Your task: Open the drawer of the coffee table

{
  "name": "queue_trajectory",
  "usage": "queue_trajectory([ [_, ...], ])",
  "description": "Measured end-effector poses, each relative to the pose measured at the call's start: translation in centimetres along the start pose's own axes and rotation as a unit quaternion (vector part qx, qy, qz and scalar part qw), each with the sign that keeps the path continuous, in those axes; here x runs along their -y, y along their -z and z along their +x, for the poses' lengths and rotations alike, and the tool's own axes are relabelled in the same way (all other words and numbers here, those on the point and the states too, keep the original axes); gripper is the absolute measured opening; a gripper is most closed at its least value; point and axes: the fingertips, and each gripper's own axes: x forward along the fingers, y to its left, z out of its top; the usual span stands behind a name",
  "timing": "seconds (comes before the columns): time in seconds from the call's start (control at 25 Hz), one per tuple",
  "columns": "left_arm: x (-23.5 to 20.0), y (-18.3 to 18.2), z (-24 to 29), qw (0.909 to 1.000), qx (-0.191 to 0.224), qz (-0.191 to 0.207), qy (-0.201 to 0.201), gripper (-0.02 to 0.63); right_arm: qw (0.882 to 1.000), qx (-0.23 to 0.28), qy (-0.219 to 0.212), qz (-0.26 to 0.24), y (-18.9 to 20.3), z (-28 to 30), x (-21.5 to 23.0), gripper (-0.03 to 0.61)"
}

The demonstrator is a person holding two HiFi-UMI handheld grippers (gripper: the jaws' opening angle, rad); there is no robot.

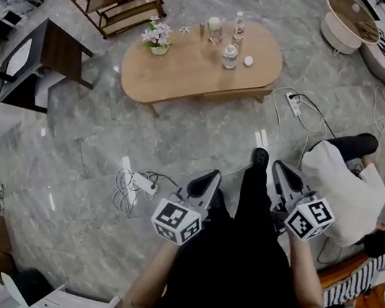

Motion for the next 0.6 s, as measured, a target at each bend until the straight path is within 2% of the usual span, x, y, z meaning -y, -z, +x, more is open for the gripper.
queue_trajectory([
  [0.08,-0.8,-0.7,1.5,0.9999,-0.007,-0.001,-0.015,0.002,1.0,0.001,-0.013,0.015,-1.0,1.4,1.6,0.012],
  [0.16,-1.6,-1.7,3.1,0.9993,-0.011,0.007,-0.035,0.002,1.0,-0.005,-0.018,0.011,-1.9,2.9,3.7,0.012],
  [0.32,-2.9,-3.6,7.2,0.9982,-0.02,-0.005,-0.056,0.002,0.999,-0.019,-0.031,0.004,-3.6,5.6,8.1,0.012],
  [0.44,-2.3,-4.9,11.7,0.9974,-0.036,0.0,-0.063,0.002,0.999,-0.03,-0.043,-0.005,-5.6,7.3,11.9,0.012],
  [0.6,-1.1,-6.6,17.4,0.9968,-0.029,-0.016,-0.073,0.002,0.996,-0.056,-0.072,-0.019,-7.6,9.4,16.2,0.012],
])
